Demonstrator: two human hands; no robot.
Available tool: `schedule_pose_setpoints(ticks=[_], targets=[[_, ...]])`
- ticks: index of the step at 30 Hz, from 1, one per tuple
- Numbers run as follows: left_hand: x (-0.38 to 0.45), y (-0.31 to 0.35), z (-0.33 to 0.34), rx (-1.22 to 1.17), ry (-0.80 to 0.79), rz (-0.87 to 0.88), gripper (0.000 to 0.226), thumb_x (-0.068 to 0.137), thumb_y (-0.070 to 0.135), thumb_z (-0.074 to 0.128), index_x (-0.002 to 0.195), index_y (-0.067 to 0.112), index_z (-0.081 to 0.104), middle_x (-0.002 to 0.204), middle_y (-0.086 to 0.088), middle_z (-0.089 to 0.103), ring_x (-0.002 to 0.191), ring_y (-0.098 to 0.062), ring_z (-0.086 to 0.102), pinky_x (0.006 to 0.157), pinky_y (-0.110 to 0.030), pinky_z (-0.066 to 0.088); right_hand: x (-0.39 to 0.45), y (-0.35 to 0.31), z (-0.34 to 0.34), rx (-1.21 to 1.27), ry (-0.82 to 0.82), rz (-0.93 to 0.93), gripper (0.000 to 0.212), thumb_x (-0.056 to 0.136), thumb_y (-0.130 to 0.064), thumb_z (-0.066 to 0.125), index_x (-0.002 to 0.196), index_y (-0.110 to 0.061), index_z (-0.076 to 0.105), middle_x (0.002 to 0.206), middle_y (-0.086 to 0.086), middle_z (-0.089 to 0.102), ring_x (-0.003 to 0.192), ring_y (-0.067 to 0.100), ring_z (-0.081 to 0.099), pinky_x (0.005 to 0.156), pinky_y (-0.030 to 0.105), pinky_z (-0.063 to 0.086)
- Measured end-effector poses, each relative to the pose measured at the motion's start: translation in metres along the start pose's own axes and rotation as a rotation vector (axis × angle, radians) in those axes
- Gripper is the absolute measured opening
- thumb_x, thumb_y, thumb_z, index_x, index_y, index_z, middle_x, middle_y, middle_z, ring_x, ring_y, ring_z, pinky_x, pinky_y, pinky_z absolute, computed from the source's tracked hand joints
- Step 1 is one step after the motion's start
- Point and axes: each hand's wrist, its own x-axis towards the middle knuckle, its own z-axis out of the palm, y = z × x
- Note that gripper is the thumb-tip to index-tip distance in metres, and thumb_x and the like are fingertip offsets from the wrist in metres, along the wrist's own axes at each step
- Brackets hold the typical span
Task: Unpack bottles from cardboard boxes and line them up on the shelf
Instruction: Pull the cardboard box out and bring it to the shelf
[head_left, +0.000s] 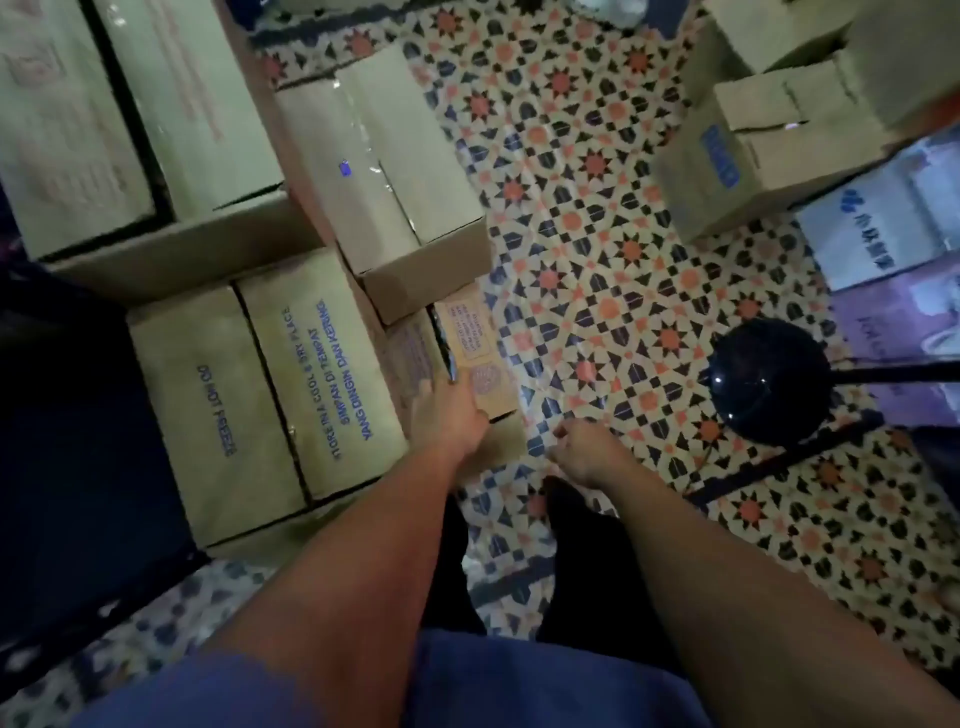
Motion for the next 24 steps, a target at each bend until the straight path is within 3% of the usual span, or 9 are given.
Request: schedule_pose_setpoints(ticks=[4,8,13,17,19,21,24], targets=[[0.055,-0.008,0.014,-0.175,-0.023,-0.232,0.065,0.094,0.033,0.064,0.15,0.018,0.034,0.149,-0.016,0.04,0.138,-0.037,0.036,0.112,-0.047,0.035,0.073,-0.014,-0.025,-0.549,0.033,-0.174,0.033,0.102,-0.029,0.041,0.131,-0.018,0.052,0.13,0.009,0.06,0.118,0.03,0.056,0.093,0.043,0.04],[0.094,-0.016,0.032,-0.423,0.015,-0.405,0.074,0.099,0.032,0.06,0.16,0.014,0.022,0.16,-0.019,0.031,0.146,-0.037,0.031,0.116,-0.042,0.031,0.144,-0.034,-0.032,-0.959,-0.054,-0.383,0.039,0.1,-0.028,0.048,0.139,-0.019,0.047,0.138,0.011,0.053,0.13,0.035,0.045,0.106,0.053,0.035],[0.172,-0.039,0.106,-0.59,0.108,-0.582,0.075,0.093,0.027,0.062,0.157,0.016,0.026,0.152,-0.021,0.04,0.137,-0.041,0.041,0.11,-0.049,0.042,0.264,-0.049,-0.027,-1.185,-0.058,-0.579,0.061,0.101,-0.025,0.052,0.155,-0.018,0.026,0.157,0.018,0.03,0.146,0.039,0.024,0.114,0.057,0.03],[0.249,-0.066,0.188,-0.62,0.106,-0.677,0.087,0.102,0.041,0.055,0.162,0.03,-0.006,0.17,-0.011,-0.003,0.154,-0.04,0.014,0.12,-0.056,0.027,0.362,-0.065,-0.009,-1.287,0.081,-0.763,0.098,0.096,-0.01,0.061,0.161,-0.023,-0.01,0.168,0.013,-0.013,0.156,0.036,-0.007,0.12,0.062,0.014],[0.278,-0.077,0.219,-0.556,0.15,-0.677,0.094,0.101,0.049,0.055,0.161,0.03,-0.014,0.17,-0.013,-0.014,0.156,-0.038,0.001,0.124,-0.055,0.017,0.398,-0.076,0.0,-1.369,0.177,-0.915,0.097,0.099,-0.012,0.055,0.159,-0.029,-0.019,0.167,0.012,-0.02,0.155,0.034,-0.013,0.121,0.063,0.011],[0.3,-0.085,0.238,-0.502,0.248,-0.676,0.092,0.099,0.052,0.055,0.162,0.032,-0.008,0.169,-0.016,-0.013,0.155,-0.037,-0.002,0.123,-0.054,0.013,0.431,-0.082,0.014,-1.397,0.23,-1.022,0.097,0.097,-0.018,0.057,0.16,-0.03,-0.016,0.168,0.011,-0.019,0.155,0.031,-0.014,0.121,0.062,0.01],[0.316,-0.093,0.254,-0.507,0.413,-0.715,0.079,0.095,0.052,0.061,0.159,0.044,0.016,0.166,-0.015,-0.006,0.151,-0.04,0.005,0.119,-0.057,0.022,0.465,-0.079,0.032,-1.438,0.269,-1.057,0.098,0.097,-0.016,0.058,0.16,-0.029,-0.016,0.168,0.011,-0.02,0.155,0.028,-0.017,0.122,0.061,0.007]])
